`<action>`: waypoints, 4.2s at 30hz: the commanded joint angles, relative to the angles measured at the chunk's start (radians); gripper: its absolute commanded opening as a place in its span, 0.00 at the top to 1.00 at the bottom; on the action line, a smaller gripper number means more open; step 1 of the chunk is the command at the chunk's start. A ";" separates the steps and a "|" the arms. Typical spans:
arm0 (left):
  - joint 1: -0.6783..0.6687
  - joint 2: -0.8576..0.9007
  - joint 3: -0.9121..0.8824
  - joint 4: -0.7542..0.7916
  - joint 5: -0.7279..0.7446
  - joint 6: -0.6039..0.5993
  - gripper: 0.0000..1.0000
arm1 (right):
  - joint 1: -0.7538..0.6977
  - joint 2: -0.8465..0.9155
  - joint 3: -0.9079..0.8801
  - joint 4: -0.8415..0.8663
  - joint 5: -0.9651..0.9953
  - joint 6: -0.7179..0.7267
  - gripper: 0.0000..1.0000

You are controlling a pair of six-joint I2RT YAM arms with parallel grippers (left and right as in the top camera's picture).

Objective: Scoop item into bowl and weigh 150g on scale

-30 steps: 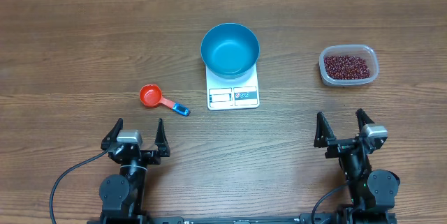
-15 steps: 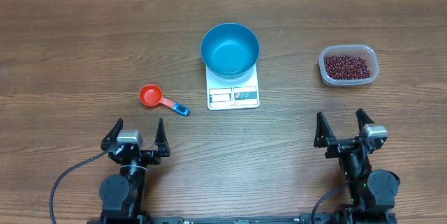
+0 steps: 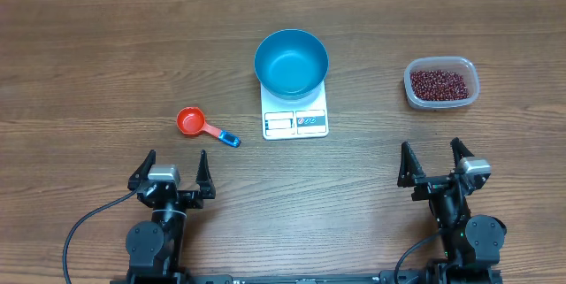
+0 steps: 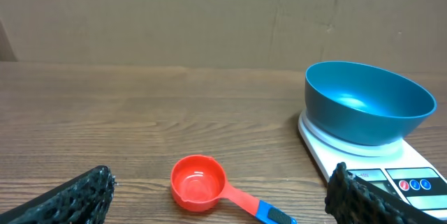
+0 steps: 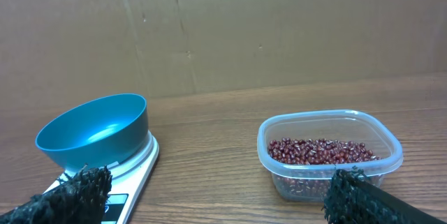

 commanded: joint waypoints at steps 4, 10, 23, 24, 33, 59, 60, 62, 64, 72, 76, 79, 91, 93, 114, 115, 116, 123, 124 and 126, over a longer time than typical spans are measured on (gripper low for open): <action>-0.005 -0.010 -0.006 0.004 -0.013 0.023 0.00 | 0.004 -0.011 -0.010 0.004 0.009 -0.004 0.00; -0.005 -0.010 -0.006 0.005 -0.013 0.023 0.00 | 0.004 -0.011 -0.010 0.004 0.009 -0.004 0.00; -0.005 -0.010 -0.006 0.017 -0.013 0.023 0.00 | 0.004 -0.011 -0.010 0.004 0.009 -0.004 0.00; -0.005 -0.010 -0.006 0.029 -0.008 0.018 0.01 | 0.004 -0.011 -0.010 0.004 0.009 -0.004 0.00; -0.005 -0.010 0.038 0.073 0.110 0.004 0.00 | 0.004 -0.011 -0.010 0.003 0.009 -0.004 0.00; -0.005 0.356 0.595 -0.330 -0.036 -0.041 0.00 | 0.004 -0.011 -0.010 0.003 0.009 -0.004 0.00; -0.005 0.397 0.629 -0.353 -0.036 -0.041 0.00 | 0.004 -0.011 -0.010 0.004 0.009 -0.004 0.00; -0.005 0.475 0.695 -0.400 -0.035 -0.041 0.00 | 0.004 -0.011 -0.010 0.003 0.009 -0.004 0.00; -0.005 0.549 0.758 -0.440 -0.025 -0.039 0.00 | 0.004 -0.011 -0.010 0.004 0.009 -0.004 0.00; -0.005 0.753 0.890 -0.528 0.198 -0.022 0.00 | 0.004 -0.011 -0.010 0.004 0.009 -0.004 0.00; -0.005 0.813 0.890 -0.543 0.270 -0.026 0.00 | 0.004 -0.011 -0.010 0.004 0.009 -0.004 0.00; -0.005 0.855 0.890 -0.550 0.354 -0.026 0.00 | 0.004 -0.011 -0.010 0.004 0.009 -0.004 0.00; -0.001 1.022 0.890 -0.545 0.380 -0.076 0.20 | 0.004 -0.011 -0.010 0.003 0.009 -0.004 0.00; 0.006 1.032 0.890 -0.543 0.296 -0.161 0.21 | 0.004 -0.011 -0.010 0.003 0.009 -0.004 0.00; 0.039 1.260 0.890 -0.551 -0.049 -0.721 0.45 | 0.004 -0.011 -0.010 0.003 0.009 -0.004 0.00; 0.039 1.276 0.890 -0.551 -0.067 -0.751 0.44 | 0.004 -0.011 -0.010 0.003 0.009 -0.004 0.00; 0.039 1.294 0.890 -0.551 -0.089 -0.782 0.44 | 0.004 -0.011 -0.010 0.003 0.009 -0.004 0.00; 0.039 1.405 0.890 -0.497 -0.152 -0.879 0.42 | 0.004 -0.011 -0.010 0.003 0.009 -0.004 0.00; 0.039 1.421 0.890 -0.485 -0.152 -0.880 0.42 | 0.004 -0.011 -0.010 0.004 0.009 -0.004 0.00; 0.039 1.457 0.890 -0.461 -0.152 -0.880 0.42 | 0.004 -0.011 -0.010 0.003 0.009 -0.004 0.00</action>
